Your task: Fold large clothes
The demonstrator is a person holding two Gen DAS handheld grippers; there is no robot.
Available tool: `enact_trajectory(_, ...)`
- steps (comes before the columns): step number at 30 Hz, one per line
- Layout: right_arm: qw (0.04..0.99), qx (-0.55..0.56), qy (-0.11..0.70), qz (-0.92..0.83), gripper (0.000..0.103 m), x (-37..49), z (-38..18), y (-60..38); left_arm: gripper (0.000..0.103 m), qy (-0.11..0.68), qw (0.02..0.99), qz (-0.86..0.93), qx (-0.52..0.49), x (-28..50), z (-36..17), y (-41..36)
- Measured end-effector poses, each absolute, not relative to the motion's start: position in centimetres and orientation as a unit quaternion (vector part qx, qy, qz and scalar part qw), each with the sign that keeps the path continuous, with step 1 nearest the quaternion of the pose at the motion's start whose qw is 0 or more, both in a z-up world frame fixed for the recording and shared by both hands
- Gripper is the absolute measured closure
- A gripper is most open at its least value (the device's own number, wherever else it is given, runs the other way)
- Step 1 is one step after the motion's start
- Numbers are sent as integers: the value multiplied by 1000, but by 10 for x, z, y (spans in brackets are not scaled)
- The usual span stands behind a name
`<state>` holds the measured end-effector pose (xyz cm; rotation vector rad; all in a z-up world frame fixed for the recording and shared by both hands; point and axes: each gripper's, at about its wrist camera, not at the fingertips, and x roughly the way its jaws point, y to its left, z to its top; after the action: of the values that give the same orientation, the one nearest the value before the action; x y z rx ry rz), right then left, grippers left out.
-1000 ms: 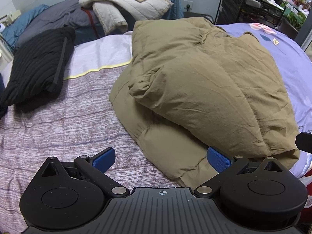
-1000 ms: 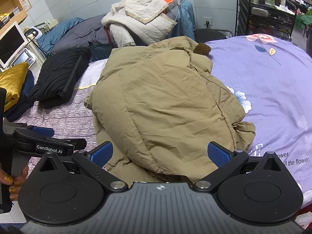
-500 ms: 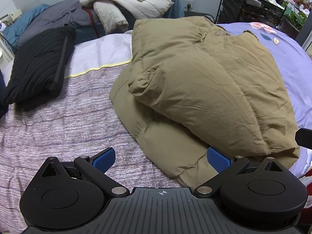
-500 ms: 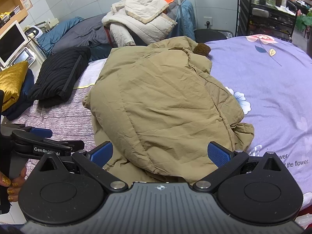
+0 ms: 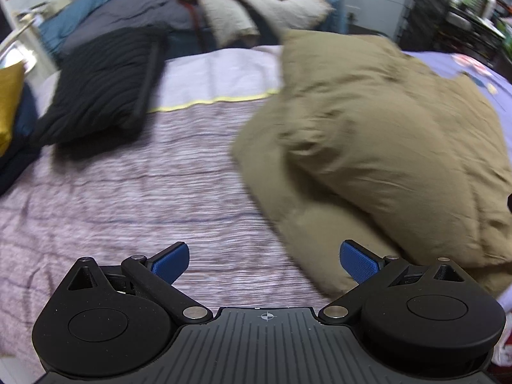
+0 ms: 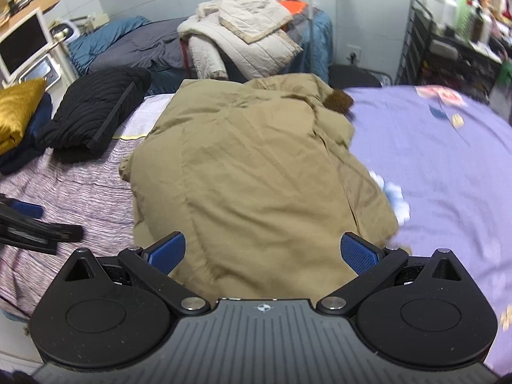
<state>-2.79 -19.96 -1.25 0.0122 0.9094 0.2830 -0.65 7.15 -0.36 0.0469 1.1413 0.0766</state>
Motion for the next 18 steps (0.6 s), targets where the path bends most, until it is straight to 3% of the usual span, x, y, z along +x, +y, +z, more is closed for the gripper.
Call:
enact_trajectory(5, 890, -42, 433, 139, 0, 15, -36, -187, 0, 538, 838, 96, -5, -15, 0, 118)
enact_trajectory(10, 883, 51, 442, 150, 4, 56, -55, -182, 0, 538, 830, 145, -32, -34, 2, 157)
enact_trajectory(11, 880, 64, 444, 157, 22, 60, -55, -175, 0, 539, 827, 153, -34, -38, 2, 162)
enact_trajectory(12, 876, 72, 445, 171, 53, 62, -53, -167, 0, 540, 825, 161, -37, -42, 2, 167)
enact_trajectory(13, 872, 72, 444, 191, 66, 62, -49, -154, 0, 540, 824, 168, -41, -45, 2, 173)
enact_trajectory(15, 859, 91, 442, 240, 80, 58, -38, -125, 0, 539, 821, 183, -48, -51, 3, 184)
enact_trajectory(18, 812, 129, 444, 357, 86, 41, -20, -69, 0, 517, 826, 219, -52, -61, 19, 204)
